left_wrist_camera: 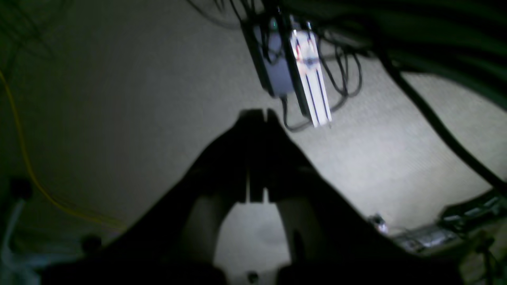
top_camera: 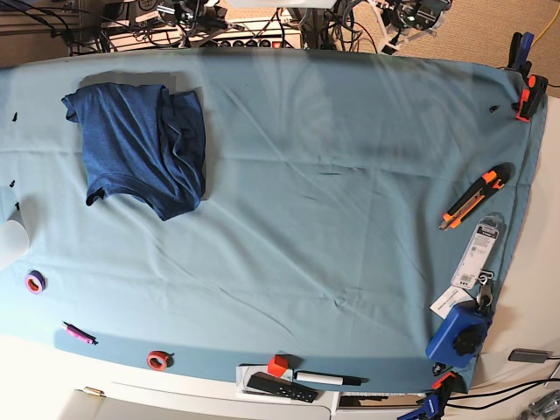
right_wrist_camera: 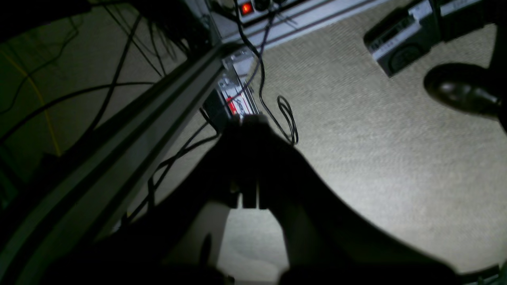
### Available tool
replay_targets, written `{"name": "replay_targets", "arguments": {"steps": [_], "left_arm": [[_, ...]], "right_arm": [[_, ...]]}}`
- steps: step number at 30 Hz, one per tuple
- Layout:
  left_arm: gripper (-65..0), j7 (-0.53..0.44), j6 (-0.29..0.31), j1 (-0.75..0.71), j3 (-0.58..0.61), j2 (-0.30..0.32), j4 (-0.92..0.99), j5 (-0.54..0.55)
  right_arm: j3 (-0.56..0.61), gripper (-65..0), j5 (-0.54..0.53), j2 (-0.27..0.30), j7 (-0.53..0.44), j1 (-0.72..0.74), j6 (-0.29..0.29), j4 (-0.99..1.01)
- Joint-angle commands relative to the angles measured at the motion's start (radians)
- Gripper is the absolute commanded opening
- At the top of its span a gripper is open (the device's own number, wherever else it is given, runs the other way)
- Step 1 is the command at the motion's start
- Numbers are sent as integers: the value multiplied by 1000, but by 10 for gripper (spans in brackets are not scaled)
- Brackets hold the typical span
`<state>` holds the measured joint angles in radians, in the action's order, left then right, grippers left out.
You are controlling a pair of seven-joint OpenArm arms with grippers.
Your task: Layout the t-shirt on the table in an organized manner, then fold the t-shirt properly
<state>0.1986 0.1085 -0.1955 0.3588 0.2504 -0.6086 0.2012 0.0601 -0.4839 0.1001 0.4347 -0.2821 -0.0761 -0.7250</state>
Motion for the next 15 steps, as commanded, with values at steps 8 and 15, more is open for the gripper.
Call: {"name": "replay_targets", "arguments": {"steps": [8,15], "left_arm": [[-650,10,-49,-6,-2,-1,-7,111],[-650,-9,-49,-6,-2,-4,-9,189]], "right_arm": [[-2,-650,-2,12,61,14,-9,-7],[-2,-650,-3,13,93,13,-9,-8]]}}
